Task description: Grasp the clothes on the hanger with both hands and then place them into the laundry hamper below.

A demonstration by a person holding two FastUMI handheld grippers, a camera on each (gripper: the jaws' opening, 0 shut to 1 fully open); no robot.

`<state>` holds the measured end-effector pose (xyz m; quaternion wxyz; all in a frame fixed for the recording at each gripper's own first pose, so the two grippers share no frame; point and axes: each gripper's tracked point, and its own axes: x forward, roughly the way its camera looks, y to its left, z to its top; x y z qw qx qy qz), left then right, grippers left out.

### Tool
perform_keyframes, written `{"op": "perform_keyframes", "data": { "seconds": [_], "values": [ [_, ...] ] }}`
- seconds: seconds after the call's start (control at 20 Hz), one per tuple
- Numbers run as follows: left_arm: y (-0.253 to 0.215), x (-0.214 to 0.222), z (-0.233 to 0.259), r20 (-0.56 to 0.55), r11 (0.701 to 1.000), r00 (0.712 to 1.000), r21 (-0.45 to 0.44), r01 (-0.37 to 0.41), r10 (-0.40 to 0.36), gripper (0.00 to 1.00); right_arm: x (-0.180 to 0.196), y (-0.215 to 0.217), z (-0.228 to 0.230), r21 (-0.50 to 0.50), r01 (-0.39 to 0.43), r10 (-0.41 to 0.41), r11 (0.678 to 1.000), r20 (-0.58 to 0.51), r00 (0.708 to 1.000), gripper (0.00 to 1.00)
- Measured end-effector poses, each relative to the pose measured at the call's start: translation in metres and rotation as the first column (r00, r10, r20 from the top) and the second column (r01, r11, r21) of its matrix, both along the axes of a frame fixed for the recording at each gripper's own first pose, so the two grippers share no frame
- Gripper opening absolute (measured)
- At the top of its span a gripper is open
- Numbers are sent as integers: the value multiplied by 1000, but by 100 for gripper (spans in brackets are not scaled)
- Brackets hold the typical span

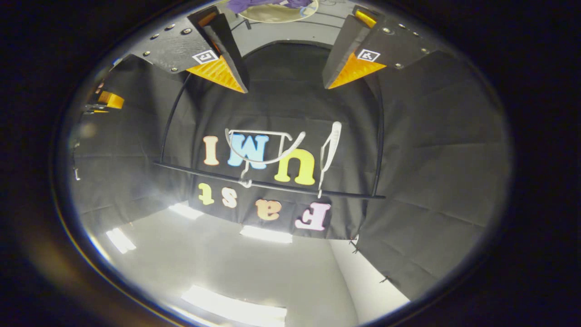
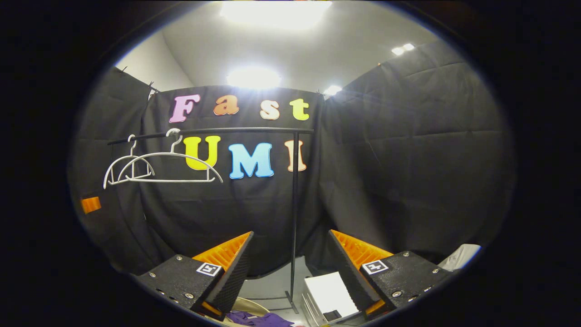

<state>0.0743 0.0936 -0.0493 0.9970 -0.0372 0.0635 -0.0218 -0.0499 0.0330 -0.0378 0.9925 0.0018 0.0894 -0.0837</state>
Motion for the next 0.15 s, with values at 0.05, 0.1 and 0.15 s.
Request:
{"op": "perform_keyframes", "data": {
  "seconds": [0.05,0.1,0.15],
  "values": [
    [0,-1,-3,-6,1000,1000,8,1,-1,99,0,0,-1,-4,-2,2,1000,-7,1000,96],
    [1,-2,-6,-10,1000,1000,18,0,0,94,3,2,-2,-1,-2,2,1000,-17,1000,94],
    [3,-2,-7,-10,1000,1000,25,-1,1,94,5,3,-2,3,-3,3,1000,-24,1000,94]
  ]
}}
